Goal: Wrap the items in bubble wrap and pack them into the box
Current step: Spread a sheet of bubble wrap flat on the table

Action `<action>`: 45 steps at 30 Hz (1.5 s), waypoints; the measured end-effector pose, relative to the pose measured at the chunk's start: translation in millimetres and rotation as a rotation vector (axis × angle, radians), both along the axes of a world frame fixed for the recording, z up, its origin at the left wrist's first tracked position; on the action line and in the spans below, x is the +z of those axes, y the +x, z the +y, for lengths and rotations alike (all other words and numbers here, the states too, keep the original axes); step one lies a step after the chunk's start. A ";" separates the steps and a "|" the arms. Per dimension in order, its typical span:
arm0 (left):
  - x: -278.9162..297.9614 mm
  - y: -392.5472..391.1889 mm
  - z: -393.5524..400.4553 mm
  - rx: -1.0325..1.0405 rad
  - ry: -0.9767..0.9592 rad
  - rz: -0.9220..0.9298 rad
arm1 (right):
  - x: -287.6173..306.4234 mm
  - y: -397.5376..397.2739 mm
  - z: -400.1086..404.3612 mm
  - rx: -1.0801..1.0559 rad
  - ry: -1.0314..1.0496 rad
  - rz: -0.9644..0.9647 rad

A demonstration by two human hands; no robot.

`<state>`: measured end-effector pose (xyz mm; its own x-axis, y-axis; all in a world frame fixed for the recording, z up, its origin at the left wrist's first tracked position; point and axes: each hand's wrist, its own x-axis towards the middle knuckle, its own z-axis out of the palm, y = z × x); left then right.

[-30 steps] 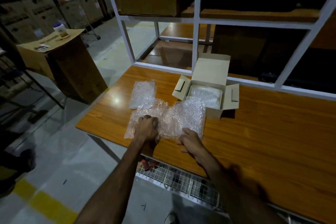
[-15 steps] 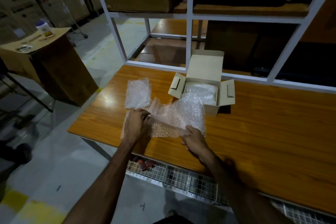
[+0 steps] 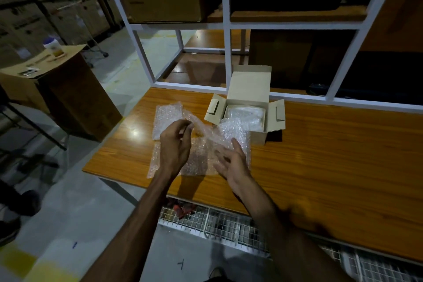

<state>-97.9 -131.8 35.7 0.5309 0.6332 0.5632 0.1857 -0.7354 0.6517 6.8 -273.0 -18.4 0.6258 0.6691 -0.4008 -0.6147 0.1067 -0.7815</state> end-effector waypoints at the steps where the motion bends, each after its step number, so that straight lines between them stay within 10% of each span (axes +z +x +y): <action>1: 2.9 -1.8 -1.8 -0.002 0.019 -0.006 | 2.8 4.8 -0.8 -0.062 0.032 0.047; 20: -52.6 26.1 -79.4 -0.195 0.425 0.318 | 6.6 114.0 -192.1 -0.667 -0.155 -0.172; 41: -104.2 17.6 -220.7 -0.223 0.204 0.655 | -64.3 153.3 -308.0 -0.328 -1.384 -0.977; 45: -93.4 23.6 -232.9 0.016 0.198 0.614 | -64.0 143.1 -293.2 -0.160 -1.255 -1.372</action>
